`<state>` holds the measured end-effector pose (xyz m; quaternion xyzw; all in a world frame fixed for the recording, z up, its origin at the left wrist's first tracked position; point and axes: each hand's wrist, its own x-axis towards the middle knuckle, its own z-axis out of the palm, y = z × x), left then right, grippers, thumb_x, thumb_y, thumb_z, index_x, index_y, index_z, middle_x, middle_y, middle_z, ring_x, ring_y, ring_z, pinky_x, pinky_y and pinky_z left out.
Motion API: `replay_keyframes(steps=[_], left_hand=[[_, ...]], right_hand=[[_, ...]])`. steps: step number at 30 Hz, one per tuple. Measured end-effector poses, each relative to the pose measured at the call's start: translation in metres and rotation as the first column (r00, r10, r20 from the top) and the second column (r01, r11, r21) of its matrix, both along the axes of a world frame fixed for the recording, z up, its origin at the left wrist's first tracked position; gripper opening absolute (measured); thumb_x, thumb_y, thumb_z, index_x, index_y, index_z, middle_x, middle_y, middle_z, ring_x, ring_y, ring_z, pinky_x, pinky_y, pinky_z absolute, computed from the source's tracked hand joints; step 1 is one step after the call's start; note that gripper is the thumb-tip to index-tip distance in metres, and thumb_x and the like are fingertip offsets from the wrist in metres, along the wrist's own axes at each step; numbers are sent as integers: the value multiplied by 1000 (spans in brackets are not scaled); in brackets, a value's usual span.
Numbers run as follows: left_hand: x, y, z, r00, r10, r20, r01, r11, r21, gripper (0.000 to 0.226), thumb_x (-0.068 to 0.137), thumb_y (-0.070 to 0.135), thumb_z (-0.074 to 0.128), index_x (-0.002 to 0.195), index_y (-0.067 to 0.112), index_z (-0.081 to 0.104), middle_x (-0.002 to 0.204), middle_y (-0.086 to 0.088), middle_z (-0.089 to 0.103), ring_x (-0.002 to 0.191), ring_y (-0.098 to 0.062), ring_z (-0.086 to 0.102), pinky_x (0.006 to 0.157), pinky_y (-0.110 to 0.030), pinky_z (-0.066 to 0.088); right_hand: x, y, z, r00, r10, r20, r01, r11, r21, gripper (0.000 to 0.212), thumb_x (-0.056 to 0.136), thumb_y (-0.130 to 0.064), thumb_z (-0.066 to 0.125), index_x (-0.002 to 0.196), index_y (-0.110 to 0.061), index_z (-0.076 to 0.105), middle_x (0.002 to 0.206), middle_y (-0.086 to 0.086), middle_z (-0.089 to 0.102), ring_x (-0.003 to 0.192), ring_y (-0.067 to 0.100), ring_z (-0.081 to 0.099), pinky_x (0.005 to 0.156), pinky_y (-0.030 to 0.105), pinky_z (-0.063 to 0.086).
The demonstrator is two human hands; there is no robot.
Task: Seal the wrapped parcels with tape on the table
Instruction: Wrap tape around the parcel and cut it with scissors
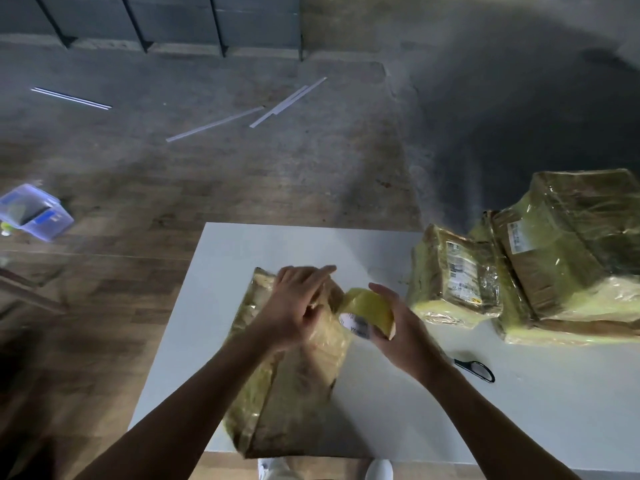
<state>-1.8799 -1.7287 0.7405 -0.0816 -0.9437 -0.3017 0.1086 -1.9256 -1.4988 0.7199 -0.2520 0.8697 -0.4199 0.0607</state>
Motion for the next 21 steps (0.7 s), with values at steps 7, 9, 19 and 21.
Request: replay_keyframes(steps=[7, 9, 19, 21], left_hand=[[2, -13, 6, 984, 89, 152, -139, 923, 359, 67, 90, 13, 63, 134, 52, 30, 130, 9, 44, 117, 6, 41, 95, -5, 30], [7, -17, -5, 979, 90, 185, -156, 913, 378, 64, 89, 10, 63, 129, 52, 35, 127, 7, 46, 113, 9, 42, 95, -7, 33], [12, -26, -29, 959, 87, 270, -209, 859, 467, 56, 86, 18, 57, 128, 52, 39, 126, 4, 48, 121, -9, 46, 104, -35, 41], [9, -30, -34, 954, 87, 286, -216, 861, 460, 59, 90, 9, 58, 129, 51, 39, 127, 3, 47, 122, -9, 44, 105, -33, 39]], right_hand=[[-16, -26, 39, 991, 94, -93, -99, 994, -51, 87, 68, -4, 82, 133, -40, 35, 133, -14, 45, 116, -5, 42, 94, 5, 36], [-25, -24, 47, 985, 148, -94, -141, 987, 77, 83, 71, -11, 79, 134, -45, 38, 131, -9, 53, 113, 7, 49, 95, 24, 43], [-42, 17, 45, 952, 275, -136, -173, 847, 503, 62, 76, -21, 70, 131, -37, 45, 114, 2, 59, 95, 28, 61, 74, 32, 48], [-42, 11, 49, 952, 280, -126, -187, 855, 484, 54, 79, -29, 69, 129, -36, 47, 115, 1, 59, 96, 26, 61, 75, 32, 49]])
